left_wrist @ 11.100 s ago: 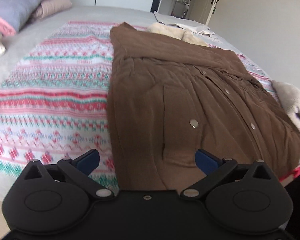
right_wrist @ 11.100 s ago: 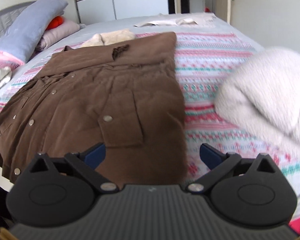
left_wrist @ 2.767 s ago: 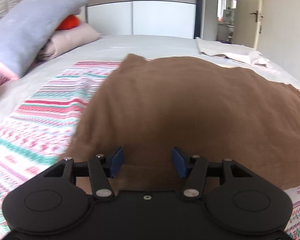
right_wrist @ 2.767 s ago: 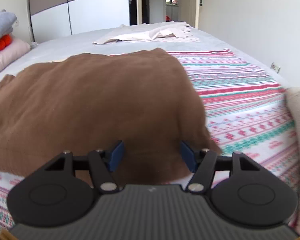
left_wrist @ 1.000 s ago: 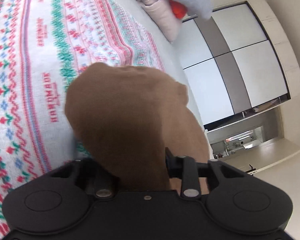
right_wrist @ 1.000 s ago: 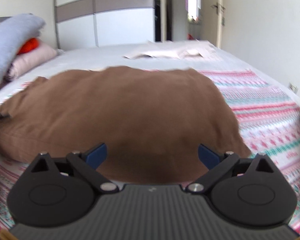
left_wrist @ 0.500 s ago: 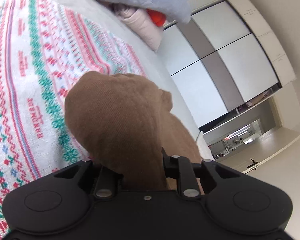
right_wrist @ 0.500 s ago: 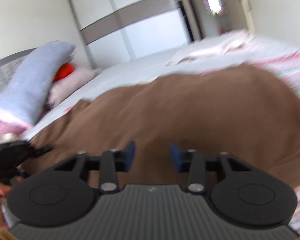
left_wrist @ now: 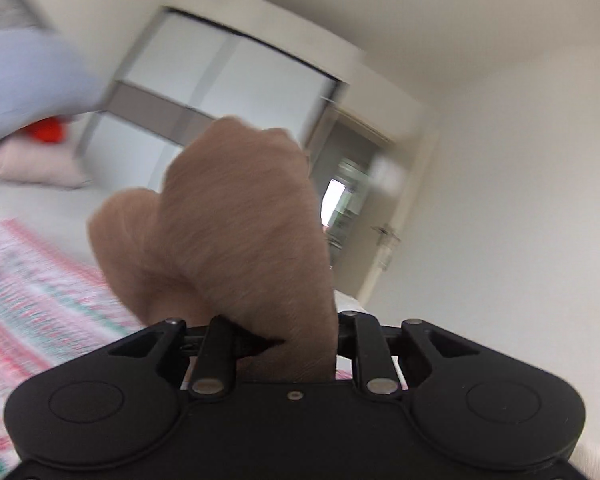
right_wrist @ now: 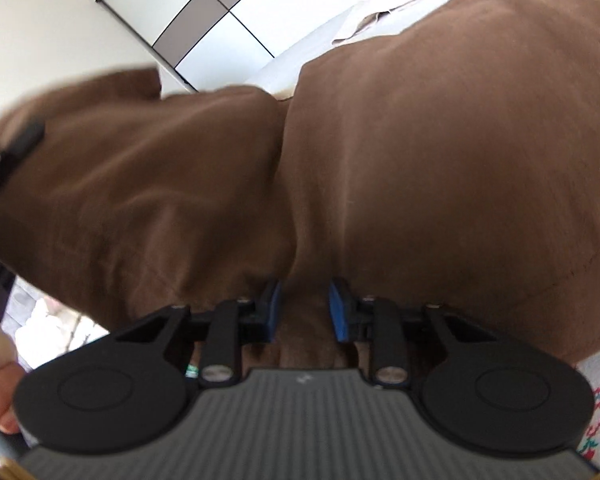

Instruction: Fold large clothes

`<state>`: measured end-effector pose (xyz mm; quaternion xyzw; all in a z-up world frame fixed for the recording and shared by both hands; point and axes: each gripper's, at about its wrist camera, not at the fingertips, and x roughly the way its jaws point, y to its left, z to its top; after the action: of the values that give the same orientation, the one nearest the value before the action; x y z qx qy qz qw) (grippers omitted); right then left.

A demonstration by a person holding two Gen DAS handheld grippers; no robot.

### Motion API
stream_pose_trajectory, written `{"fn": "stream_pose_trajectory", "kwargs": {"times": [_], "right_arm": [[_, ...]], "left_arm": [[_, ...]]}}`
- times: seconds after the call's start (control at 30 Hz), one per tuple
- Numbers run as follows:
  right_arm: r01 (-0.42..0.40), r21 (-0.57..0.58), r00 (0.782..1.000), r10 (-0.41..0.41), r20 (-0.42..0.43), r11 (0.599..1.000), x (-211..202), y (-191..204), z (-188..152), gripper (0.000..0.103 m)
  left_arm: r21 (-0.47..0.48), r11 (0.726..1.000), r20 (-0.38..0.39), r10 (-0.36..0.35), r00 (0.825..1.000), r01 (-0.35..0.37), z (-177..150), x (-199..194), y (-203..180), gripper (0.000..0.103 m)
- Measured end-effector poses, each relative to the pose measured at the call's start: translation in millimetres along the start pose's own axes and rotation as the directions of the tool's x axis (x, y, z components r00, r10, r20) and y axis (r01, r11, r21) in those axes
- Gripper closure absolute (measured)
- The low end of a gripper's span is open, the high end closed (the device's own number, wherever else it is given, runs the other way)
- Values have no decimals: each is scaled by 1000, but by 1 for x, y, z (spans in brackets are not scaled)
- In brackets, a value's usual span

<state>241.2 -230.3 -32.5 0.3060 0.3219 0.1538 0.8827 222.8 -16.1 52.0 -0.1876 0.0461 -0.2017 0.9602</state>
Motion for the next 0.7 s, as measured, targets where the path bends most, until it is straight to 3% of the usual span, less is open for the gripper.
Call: {"fn": "stream_pose_trajectory", "kwargs": {"times": [0.1,0.13,0.2,0.27,0.3,0.4,0.47,0.5,0.57,0.7], "right_arm": [[-48,96,998,51,-25,994,-14,-12,10,76],[-74,137,997,77,-13,988,-23,-20,18,69],[-98,221,994,85,71,970,-51,-40,32,46],[-105,322,983,50,176,941,-84,-69,45,35],[-116,368,975,35,221,923,-99,-86,49,34],[-191,484,953,44,299,854,-130,-131,53,35],[-257,530,940,81,332,808,-142,-151,52,35],[-229,538,943,47,330,811,-149,-156,51,35],[-162,534,948,-19,318,830,-163,-165,52,35],[-305,575,918,74,389,759,-175,-184,49,22]], "left_arm": [[139,986,-65,-87,994,95,-12,19,-32,82],[172,977,-96,-111,989,127,-17,25,-41,82],[233,955,-156,-147,977,181,-29,37,-57,82],[294,927,-222,-170,960,232,-44,48,-71,81],[319,912,-255,-178,950,256,-52,52,-78,81],[420,839,-368,-189,910,345,-86,59,-99,80],[498,768,-446,-171,879,402,-114,61,-111,79],[529,737,-468,-161,869,421,-126,61,-114,78],[558,703,-492,-149,858,442,-142,61,-114,76],[633,618,-501,-131,855,466,-155,47,-121,69]]}}
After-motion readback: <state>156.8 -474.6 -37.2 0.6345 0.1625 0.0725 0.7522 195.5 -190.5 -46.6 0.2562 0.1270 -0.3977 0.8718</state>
